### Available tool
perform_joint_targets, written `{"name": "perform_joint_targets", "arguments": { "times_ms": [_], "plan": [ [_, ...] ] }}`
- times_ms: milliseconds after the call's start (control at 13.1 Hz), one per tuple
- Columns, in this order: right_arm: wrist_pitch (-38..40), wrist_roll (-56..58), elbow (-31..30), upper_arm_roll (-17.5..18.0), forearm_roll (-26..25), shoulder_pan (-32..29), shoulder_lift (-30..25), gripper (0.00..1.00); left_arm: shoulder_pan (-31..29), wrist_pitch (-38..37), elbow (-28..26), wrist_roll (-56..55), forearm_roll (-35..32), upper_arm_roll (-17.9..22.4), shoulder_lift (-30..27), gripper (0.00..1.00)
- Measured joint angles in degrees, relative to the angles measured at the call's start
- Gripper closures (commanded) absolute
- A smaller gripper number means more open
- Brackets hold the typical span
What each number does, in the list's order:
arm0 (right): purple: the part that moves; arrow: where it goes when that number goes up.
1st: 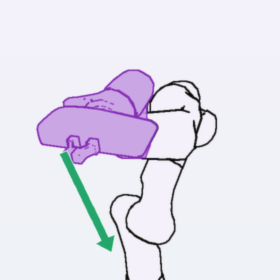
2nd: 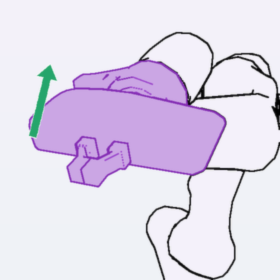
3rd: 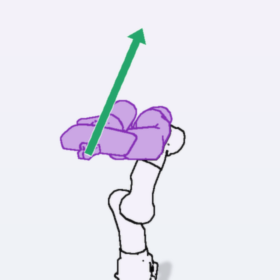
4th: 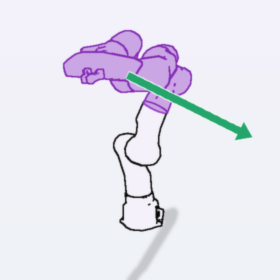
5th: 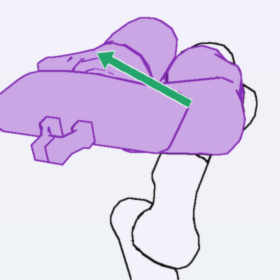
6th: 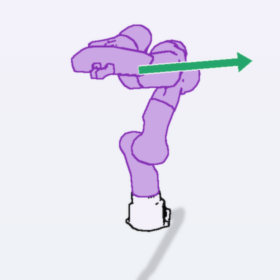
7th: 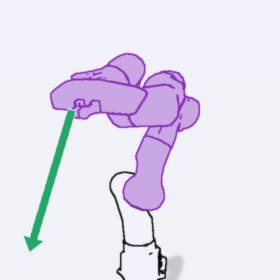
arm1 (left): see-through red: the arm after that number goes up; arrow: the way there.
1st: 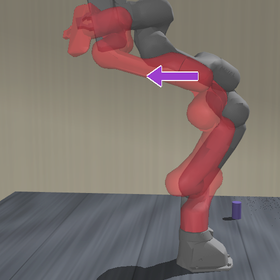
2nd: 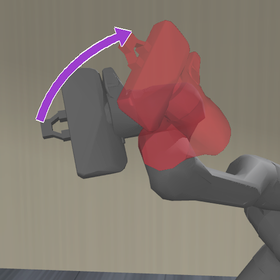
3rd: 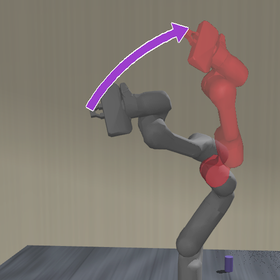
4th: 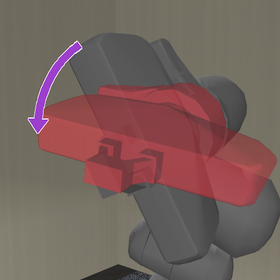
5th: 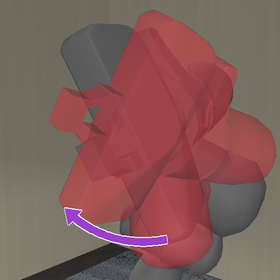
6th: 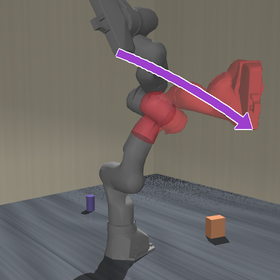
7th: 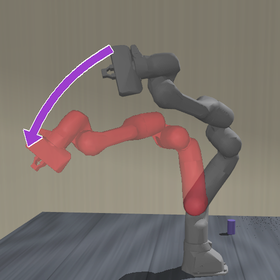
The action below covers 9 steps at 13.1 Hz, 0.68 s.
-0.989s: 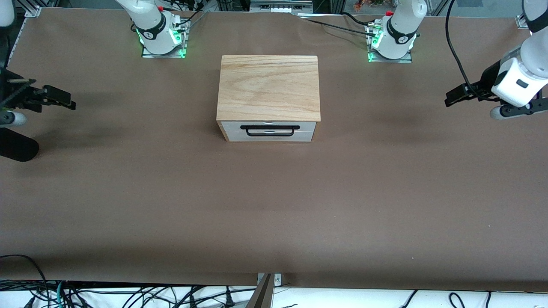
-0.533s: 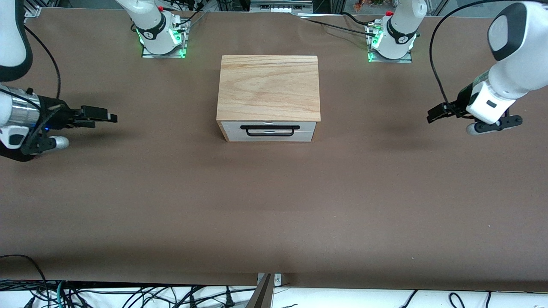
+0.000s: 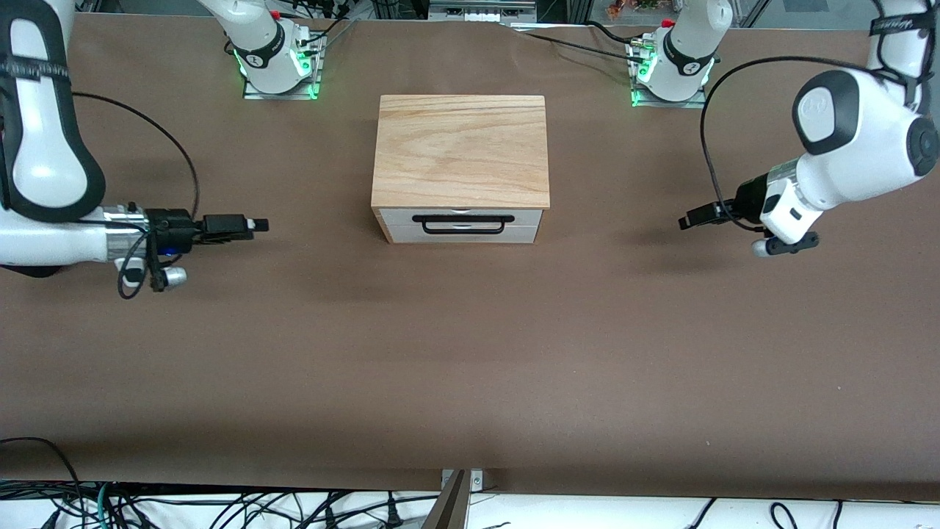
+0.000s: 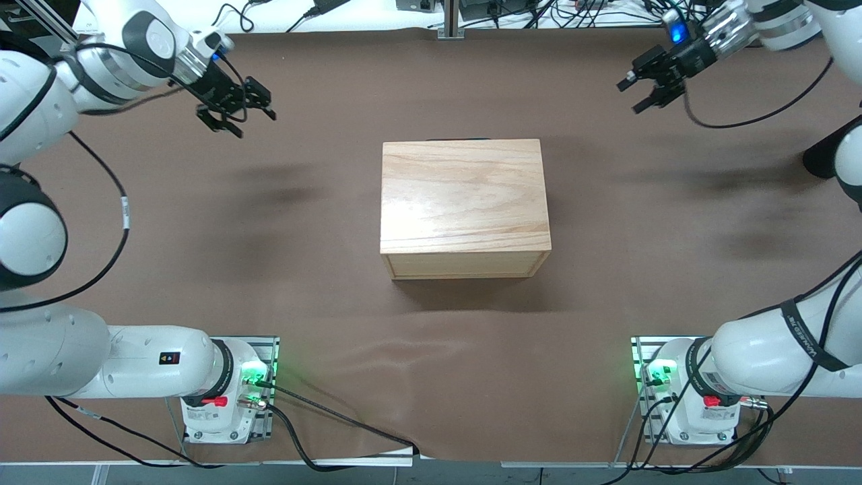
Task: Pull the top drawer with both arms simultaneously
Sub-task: 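Swing the left gripper and the right gripper toward the drawer handle ends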
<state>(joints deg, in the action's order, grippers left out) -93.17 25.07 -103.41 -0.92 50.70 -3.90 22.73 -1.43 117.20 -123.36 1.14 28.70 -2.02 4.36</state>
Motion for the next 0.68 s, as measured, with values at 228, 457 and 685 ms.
{"name": "perform_joint_targets", "arguments": {
  "times_ms": [228, 457, 685],
  "plan": [
    [-1.3, 9.8, -3.4, 0.0, 12.9, 0.0, 5.0, 0.05, 0.1, 0.3, -0.2, 17.0, 16.5, -0.2, 6.4, 0.0],
    [-2.2, 14.2, -4.8, 0.2, 21.5, 2.0, 7.6, 0.13, 1.7, 0.3, -0.1, 28.4, 30.7, -0.5, 11.4, 0.0],
    [-2.7, 14.4, -4.8, 0.4, 26.6, 7.8, 7.7, 0.16, 5.3, -0.6, 0.0, 40.8, 46.3, -0.9, 14.6, 0.0]
  ]
}}
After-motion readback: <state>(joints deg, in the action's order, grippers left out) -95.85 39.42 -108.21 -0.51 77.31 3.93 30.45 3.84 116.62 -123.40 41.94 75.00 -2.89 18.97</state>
